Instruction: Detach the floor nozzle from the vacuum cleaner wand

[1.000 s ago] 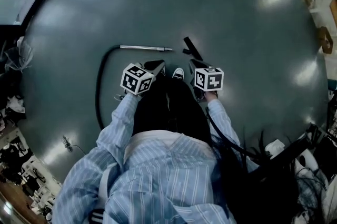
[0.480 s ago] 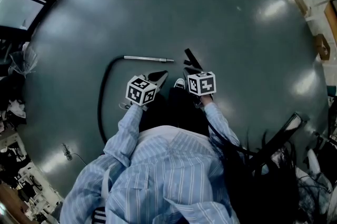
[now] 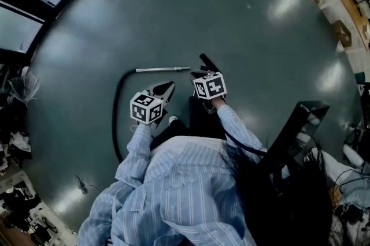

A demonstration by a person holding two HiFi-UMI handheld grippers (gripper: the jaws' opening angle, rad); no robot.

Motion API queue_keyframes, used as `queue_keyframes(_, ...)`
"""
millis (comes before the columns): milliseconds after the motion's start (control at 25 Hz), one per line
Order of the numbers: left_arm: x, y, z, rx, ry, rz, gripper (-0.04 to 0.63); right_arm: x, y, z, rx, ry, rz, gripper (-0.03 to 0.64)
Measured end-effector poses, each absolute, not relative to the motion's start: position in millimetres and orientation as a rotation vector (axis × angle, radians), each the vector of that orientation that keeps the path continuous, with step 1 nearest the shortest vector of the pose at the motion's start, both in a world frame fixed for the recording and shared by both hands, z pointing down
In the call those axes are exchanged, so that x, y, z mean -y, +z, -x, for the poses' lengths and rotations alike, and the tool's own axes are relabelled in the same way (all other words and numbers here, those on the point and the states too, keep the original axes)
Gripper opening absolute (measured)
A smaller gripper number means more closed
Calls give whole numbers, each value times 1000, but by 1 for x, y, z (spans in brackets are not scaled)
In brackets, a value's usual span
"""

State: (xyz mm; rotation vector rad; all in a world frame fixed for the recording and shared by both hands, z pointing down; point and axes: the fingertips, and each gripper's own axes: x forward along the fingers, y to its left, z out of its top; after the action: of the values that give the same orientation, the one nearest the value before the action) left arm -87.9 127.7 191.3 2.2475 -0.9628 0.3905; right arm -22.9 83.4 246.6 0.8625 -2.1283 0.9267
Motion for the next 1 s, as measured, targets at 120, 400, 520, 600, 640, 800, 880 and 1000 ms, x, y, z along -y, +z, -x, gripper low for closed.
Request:
queue_keyframes(120, -175, 193, 114, 997, 392, -2236, 5, -128, 249, 41, 2122, 945, -885, 20)
queue_keyframes(400, -269, 213, 160, 971, 369, -2211, 5, -229, 266, 79, 2078, 985, -921, 20)
queue_keyframes(520, -300, 218, 153, 940, 345, -2206, 5, -264, 267, 71, 2048, 963, -917, 20)
queue_keyframes(600, -315, 216, 141, 920, 335, -2206, 5, -281, 261, 59, 2033, 953, -924, 20)
queue_keyframes(640, -321, 213, 138, 912, 333, -2210, 5, -288, 257, 55, 2031, 952, -929, 20)
queue_keyframes(800, -339, 202, 125, 910, 325, -2225, 5, -310, 251, 42, 2040, 961, -933, 20)
queue_keyframes(880, -348, 199, 114, 923, 322, -2226, 5, -319, 249, 29, 2051, 970, -927, 20)
queue_keyframes(1000, -364, 199, 101, 960, 327, -2214, 5, -335, 245, 9, 2065, 957, -918, 20)
